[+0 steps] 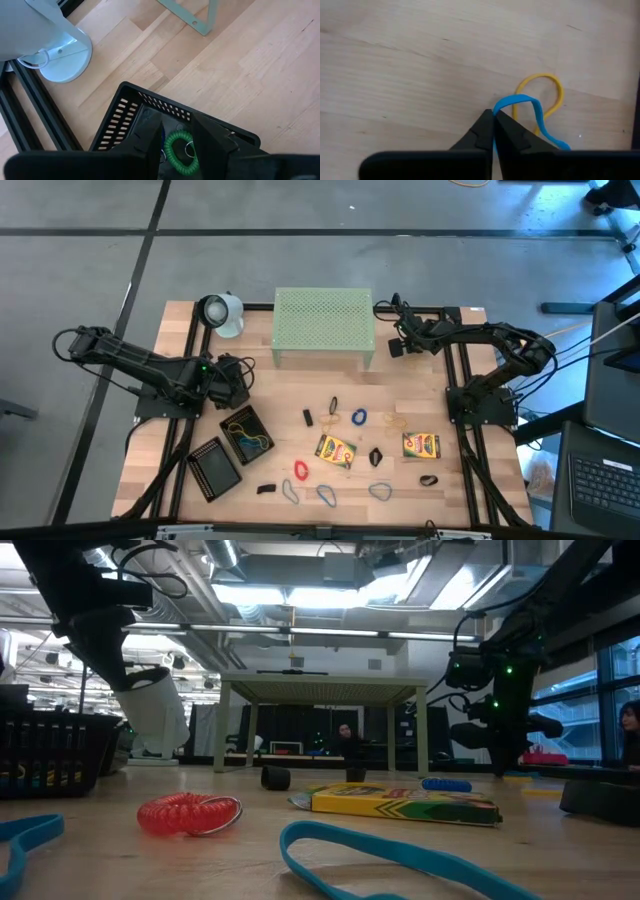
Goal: Pick & Place Office Desk Supplies
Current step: Put the blue rubber band into the middle black bin
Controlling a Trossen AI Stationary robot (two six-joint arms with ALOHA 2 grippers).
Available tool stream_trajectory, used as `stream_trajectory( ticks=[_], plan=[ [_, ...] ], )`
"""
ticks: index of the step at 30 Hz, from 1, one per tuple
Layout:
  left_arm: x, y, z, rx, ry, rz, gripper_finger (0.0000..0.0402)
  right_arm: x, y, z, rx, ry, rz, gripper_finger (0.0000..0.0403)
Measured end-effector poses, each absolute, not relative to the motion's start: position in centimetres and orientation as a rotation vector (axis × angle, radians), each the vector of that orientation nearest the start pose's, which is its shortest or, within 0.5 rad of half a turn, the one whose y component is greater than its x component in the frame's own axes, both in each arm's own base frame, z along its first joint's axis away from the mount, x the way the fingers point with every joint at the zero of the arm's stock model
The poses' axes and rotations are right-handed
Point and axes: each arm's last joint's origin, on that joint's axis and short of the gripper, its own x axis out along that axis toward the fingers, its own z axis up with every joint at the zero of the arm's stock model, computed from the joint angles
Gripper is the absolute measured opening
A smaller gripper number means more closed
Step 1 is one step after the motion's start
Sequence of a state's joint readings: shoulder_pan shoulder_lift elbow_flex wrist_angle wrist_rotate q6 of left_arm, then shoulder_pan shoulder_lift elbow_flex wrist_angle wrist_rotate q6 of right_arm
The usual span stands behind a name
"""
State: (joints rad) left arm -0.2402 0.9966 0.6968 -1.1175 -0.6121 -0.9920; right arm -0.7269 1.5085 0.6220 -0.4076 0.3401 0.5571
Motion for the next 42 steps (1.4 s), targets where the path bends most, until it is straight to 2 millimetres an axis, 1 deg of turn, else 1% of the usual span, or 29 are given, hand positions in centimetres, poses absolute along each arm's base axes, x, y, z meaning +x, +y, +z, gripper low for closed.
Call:
stream_trajectory(
  ticks=[6, 10, 15, 17, 21, 24, 29, 33, 37, 39, 42],
  plan=[
    [14.2, -1.8, 22.0, -0.256, 0.98, 0.875, 0.0098, 16.6, -16.1, 12.4, 0.663, 1.061, -1.263, 0.0005],
    [14.4, -1.8, 22.0, -0.263, 0.958, 0.87, 0.0098, 16.8, -16.1, 12.5, 0.608, 1.047, -1.299, 0.0005],
    [15.4, -1.9, 22.3, -0.212, 0.886, 0.813, 0.0097, 18.4, -16.1, 13.8, 0.542, 1.025, -1.24, 0.0006],
    [15.9, -2.0, 22.5, -0.176, 0.853, 0.771, 0.0097, 19.4, -16.2, 14.6, 0.497, 1.002, -1.229, 0.0006],
    [17.1, -2.3, 23.1, -0.102, 0.769, 0.691, 0.0097, 21.3, -16.3, 16.8, 0.358, 0.938, -1.274, 0.0006],
    [18.0, -2.5, 23.7, -0.05, 0.699, 0.638, 0.0097, 22.8, -16.3, 18.9, 0.26, 0.892, -1.297, 0.0006],
    [19.3, -2.8, 25.0, 0.017, 0.572, 0.557, 0.0097, 25.5, -15.8, 22.7, 0.15, 0.786, -1.265, 0.0006],
    [20.0, -3.0, 25.8, 0.067, 0.493, 0.517, 0.0098, 27.3, -14.8, 25.5, 0.067, 0.722, -1.233, 0.0006],
    [20.5, -3.1, 26.5, 0.094, 0.431, 0.498, 0.0099, 28.8, -13.3, 27.7, 0.02, 0.666, -1.18, 0.0006],
    [20.6, -3.1, 26.8, 0.105, 0.406, 0.491, 0.0106, 29.7, -12.4, 28.5, 0.032, 0.629, -1.106, 0.0006],
    [20.9, -3.2, 27.0, 0.136, 0.389, 0.479, 0.0122, 30.9, -10.8, 28.9, 0.038, 0.592, -0.939, 0.0006]
  ],
)
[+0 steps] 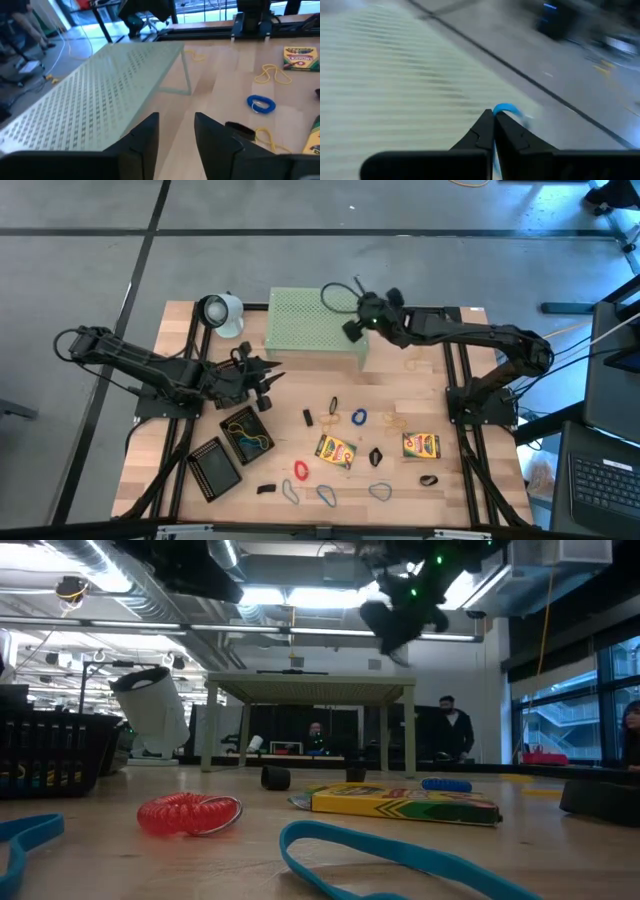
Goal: Pick & Place Office Desk Supplies
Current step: Put the blue rubber band into the middle black bin
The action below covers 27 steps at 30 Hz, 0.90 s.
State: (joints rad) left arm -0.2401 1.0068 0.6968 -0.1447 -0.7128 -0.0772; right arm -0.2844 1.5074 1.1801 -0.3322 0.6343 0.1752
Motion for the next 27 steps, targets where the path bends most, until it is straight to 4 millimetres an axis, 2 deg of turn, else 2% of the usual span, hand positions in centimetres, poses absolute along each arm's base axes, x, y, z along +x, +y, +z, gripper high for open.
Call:
stream_trajectory(
  ticks=[7, 13, 18, 23, 27],
  plan=[
    [22.5, -3.2, 26.5, 0.136, 0.372, 0.422, 0.0174, 33.3, -6.7, 30.0, 0.086, 0.472, -0.396, 0.0006],
    [24.4, -3.2, 25.9, 0.179, 0.331, 0.4, 0.0198, 34.1, -3.3, 30.6, 0.115, 0.412, 0.018, 0.0006],
    [26.3, -4.0, 26.1, 0.207, 0.207, 0.268, 0.0198, 34.2, -0.7, 30.7, 0.101, 0.409, 0.197, 0.0006],
    [27.8, -4.7, 25.7, 0.206, 0.104, 0.131, 0.0195, 34.3, 2.6, 30.8, 0.051, 0.364, 0.311, 0.0007],
    [28.8, -5.0, 25.1, 0.195, 0.064, 0.084, 0.0194, 34.1, 4.5, 30.9, 0.02, 0.35, 0.369, 0.0007]
  ],
)
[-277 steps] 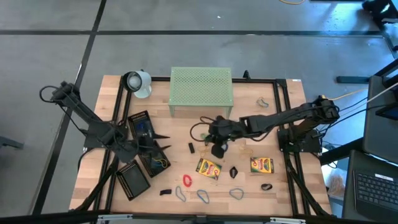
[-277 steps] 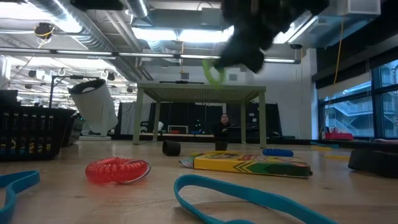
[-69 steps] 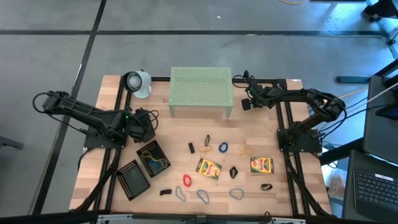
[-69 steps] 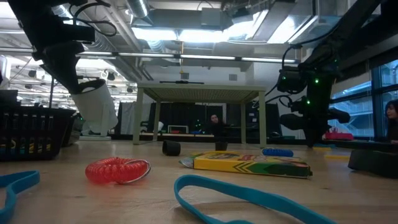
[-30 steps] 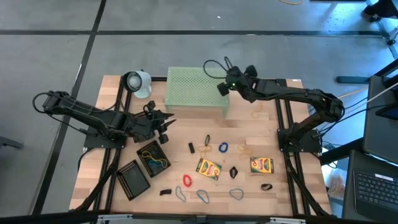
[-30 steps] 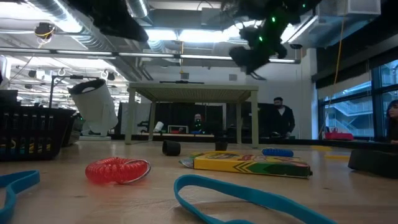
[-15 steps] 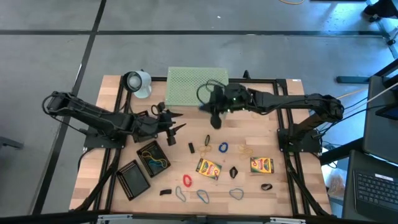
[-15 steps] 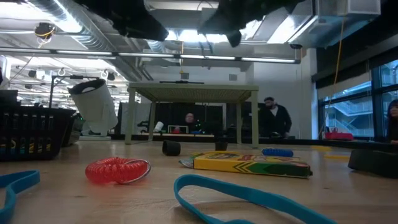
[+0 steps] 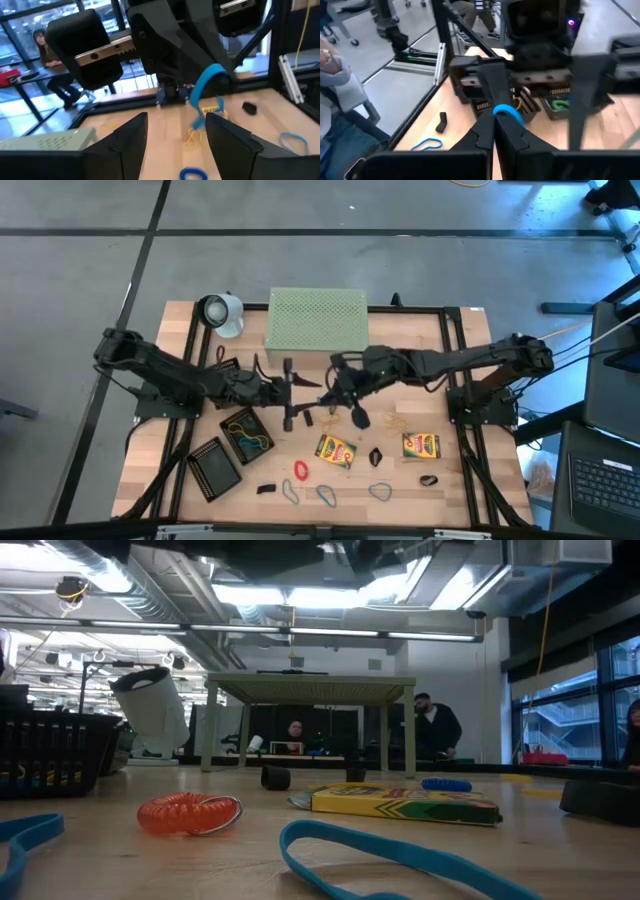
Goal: Pick & Place Office Desk Supplies
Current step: Put the blue rubber band into the middle black bin
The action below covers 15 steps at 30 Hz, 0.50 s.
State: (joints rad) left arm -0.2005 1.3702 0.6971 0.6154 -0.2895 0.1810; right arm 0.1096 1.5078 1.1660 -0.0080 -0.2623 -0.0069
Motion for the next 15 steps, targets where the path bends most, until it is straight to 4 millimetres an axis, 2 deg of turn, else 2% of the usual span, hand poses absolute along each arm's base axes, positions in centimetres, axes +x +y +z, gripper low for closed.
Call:
stream_trajectory(
  ticks=[5, 9, 15],
  plan=[
    [29.4, -5.6, 24.5, 0.186, 0.034, 0.018, 0.0194, 33.9, 6.3, 31.0, -0.001, 0.336, 0.39, 0.0007],
    [29.4, -6.3, 24.4, 0.183, 0.016, -0.077, 0.019, 33.8, 6.9, 30.9, -0.016, 0.339, 0.345, 0.0007],
    [29.3, -6.9, 24.4, 0.182, 0.009, -0.11, 0.0145, 33.8, 7.1, 30.9, -0.023, 0.342, 0.332, 0.0007]
  ],
)
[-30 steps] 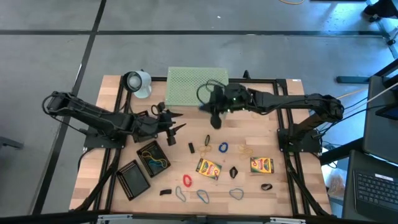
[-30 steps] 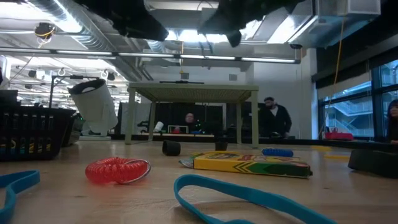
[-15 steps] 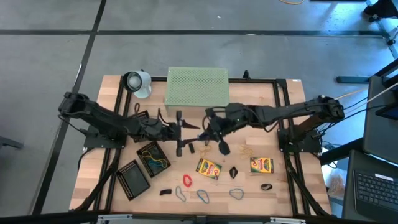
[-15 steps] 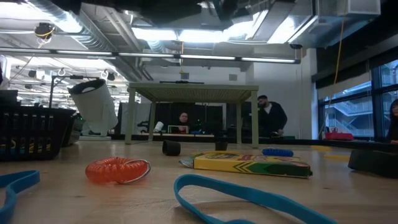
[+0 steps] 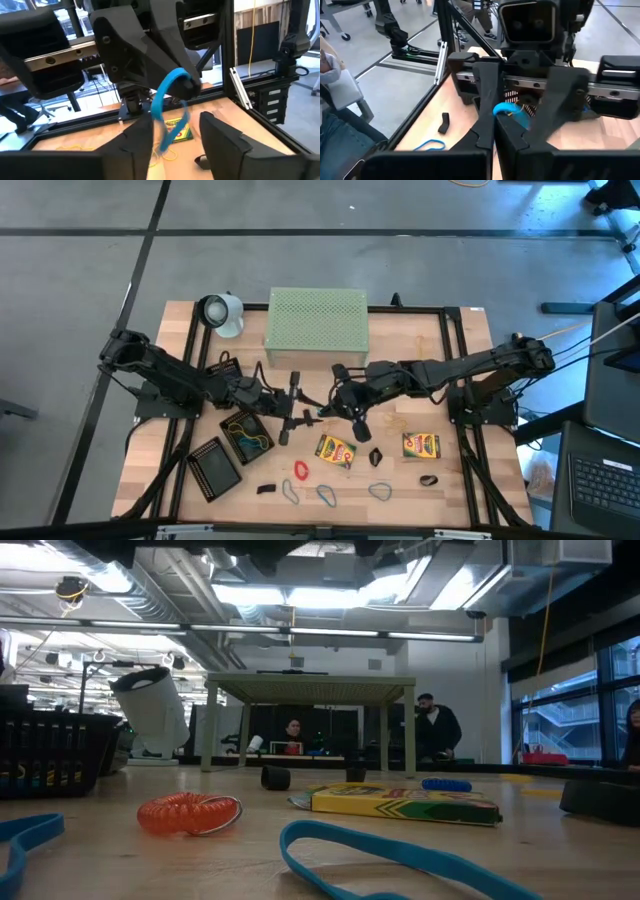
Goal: Pick & Place Office Desk Supplies
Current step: Put the blue rubber band into the middle black bin
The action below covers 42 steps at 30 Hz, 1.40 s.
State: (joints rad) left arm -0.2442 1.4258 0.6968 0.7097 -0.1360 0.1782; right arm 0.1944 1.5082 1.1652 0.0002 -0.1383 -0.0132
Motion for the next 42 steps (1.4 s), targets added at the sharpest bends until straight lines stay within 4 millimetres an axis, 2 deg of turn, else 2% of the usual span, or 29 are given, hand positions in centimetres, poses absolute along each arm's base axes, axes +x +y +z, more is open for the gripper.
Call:
stream_trajectory(
  ticks=[9, 18, 22, 29, 35, 39, 42],
  plan=[
    [29.3, -7.0, 24.4, 0.228, 0.008, -0.113, 0.0009, 33.8, 7.0, 30.9, -0.051, 0.339, 0.309, 0.0007],
    [29.3, -7.0, 24.4, 0.235, 0.009, -0.109, 0.0002, 33.8, 7.0, 30.8, -0.048, 0.349, 0.308, 0.0015],
    [29.3, -6.9, 24.4, 0.235, 0.013, -0.076, 0.0002, 33.8, 7.0, 30.8, -0.048, 0.349, 0.308, 0.0042],
    [29.3, -6.6, 24.0, 0.247, 0.065, 0.017, 0.0002, 33.7, 6.9, 30.6, 0.005, 0.383, 0.298, 0.0114],
    [29.2, -6.3, 23.4, 0.228, 0.14, 0.105, 0.0002, 31.7, 6.0, 31.1, 0.02, 0.495, 0.224, 0.0164],
    [28.7, -6.0, 22.5, 0.205, 0.253, 0.173, 0.0002, 30.2, 5.4, 31.8, 0.049, 0.542, 0.085, 0.0174],
    [27.3, -5.4, 22.0, 0.172, 0.403, 0.268, 0.0002, 29.3, 5.1, 32.1, 0.079, 0.568, 0.011, 0.0173]
  ],
)
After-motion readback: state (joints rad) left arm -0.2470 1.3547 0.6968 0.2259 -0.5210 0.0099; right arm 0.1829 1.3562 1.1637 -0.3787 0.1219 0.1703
